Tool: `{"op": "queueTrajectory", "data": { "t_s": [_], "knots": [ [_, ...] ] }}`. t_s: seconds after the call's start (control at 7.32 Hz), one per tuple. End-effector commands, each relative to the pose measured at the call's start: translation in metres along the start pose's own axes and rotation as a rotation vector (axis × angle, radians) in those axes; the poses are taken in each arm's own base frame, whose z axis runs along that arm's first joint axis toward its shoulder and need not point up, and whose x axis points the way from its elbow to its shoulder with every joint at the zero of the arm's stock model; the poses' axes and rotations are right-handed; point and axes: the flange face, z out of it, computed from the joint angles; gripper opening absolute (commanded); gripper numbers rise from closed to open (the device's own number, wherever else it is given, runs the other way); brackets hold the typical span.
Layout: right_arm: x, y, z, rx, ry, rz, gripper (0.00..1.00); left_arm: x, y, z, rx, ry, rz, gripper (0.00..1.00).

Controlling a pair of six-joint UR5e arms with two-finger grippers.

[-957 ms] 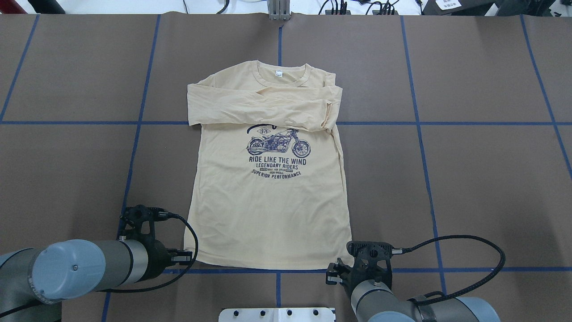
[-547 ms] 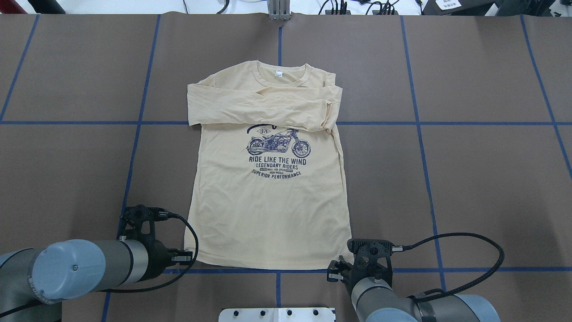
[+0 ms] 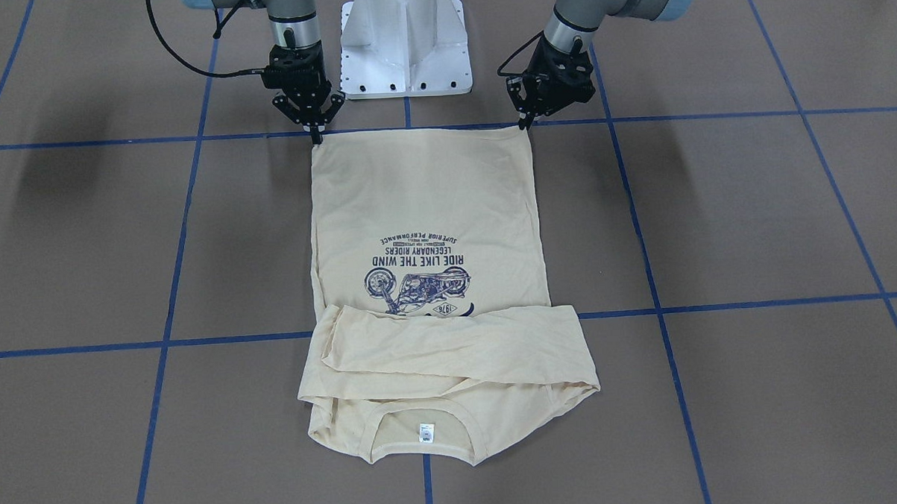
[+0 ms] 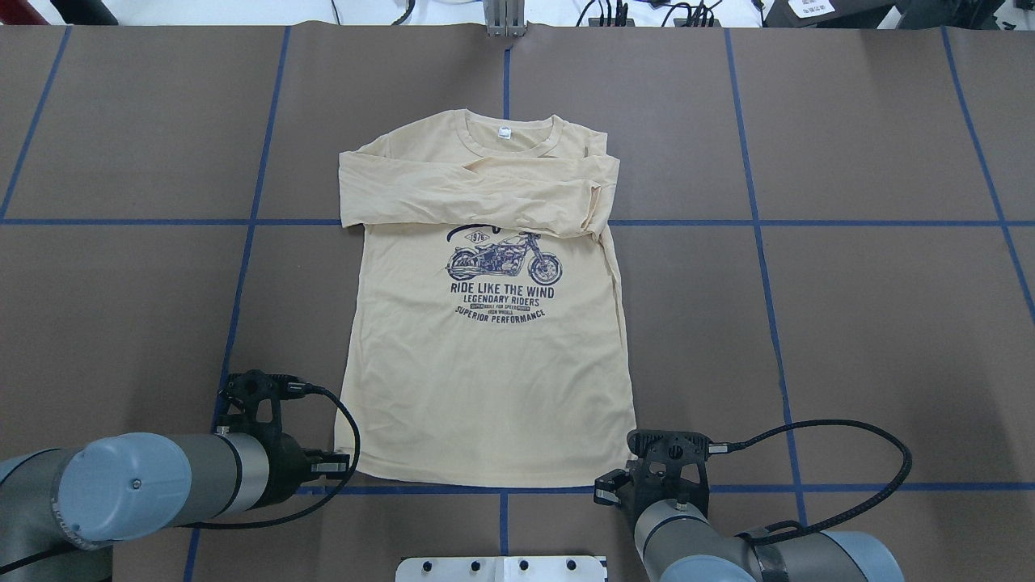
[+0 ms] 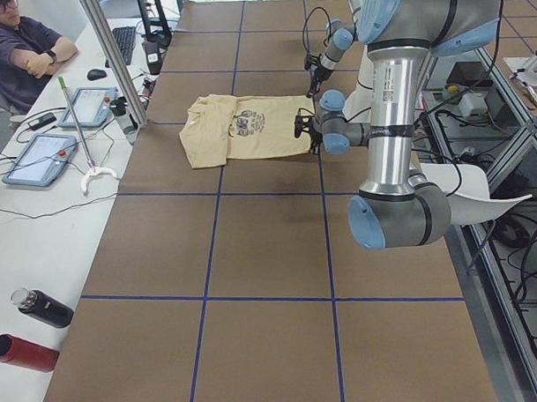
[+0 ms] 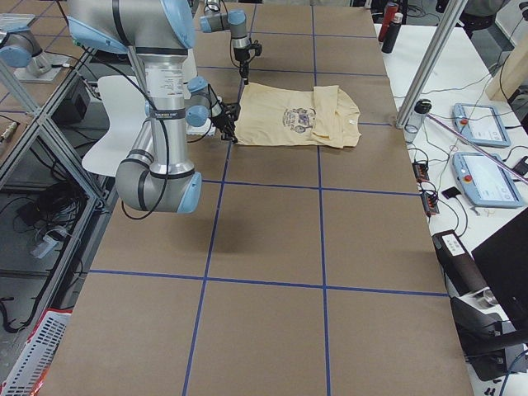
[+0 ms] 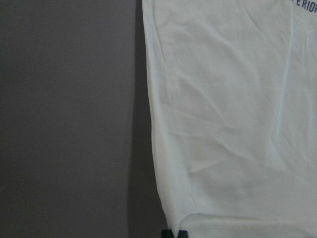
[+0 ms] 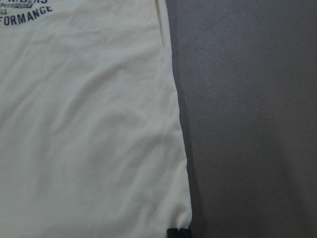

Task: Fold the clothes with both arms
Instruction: 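Lower both grippers and grasp the hem edge nearest the robot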

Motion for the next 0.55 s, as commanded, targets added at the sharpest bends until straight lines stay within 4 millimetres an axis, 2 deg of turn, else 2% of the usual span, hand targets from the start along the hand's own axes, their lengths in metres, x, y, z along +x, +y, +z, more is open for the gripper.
{"op": "queueTrajectory", "data": {
  "t_s": [0.0, 0.14, 0.27, 0.41],
  "knots": [
    [0.000, -0.004, -0.001, 0.003, -0.003, 0.005, 0.00, 0.001, -0.001, -0.003, 0.002, 0.005, -0.001, 0.00],
    [-0.002, -0.016, -0.008, 0.011, -0.017, 0.022, 0.00, 0.003, -0.002, -0.007, 0.003, 0.012, -0.001, 0.00],
    [-0.004, -0.037, -0.030, 0.010, -0.054, 0.052, 0.00, 0.010, -0.005, -0.025, 0.006, 0.031, -0.001, 0.00],
    [0.000, -0.071, -0.052, -0.004, -0.088, 0.090, 0.00, 0.028, -0.004, -0.062, -0.024, 0.013, 0.008, 0.00]
  ]
}}
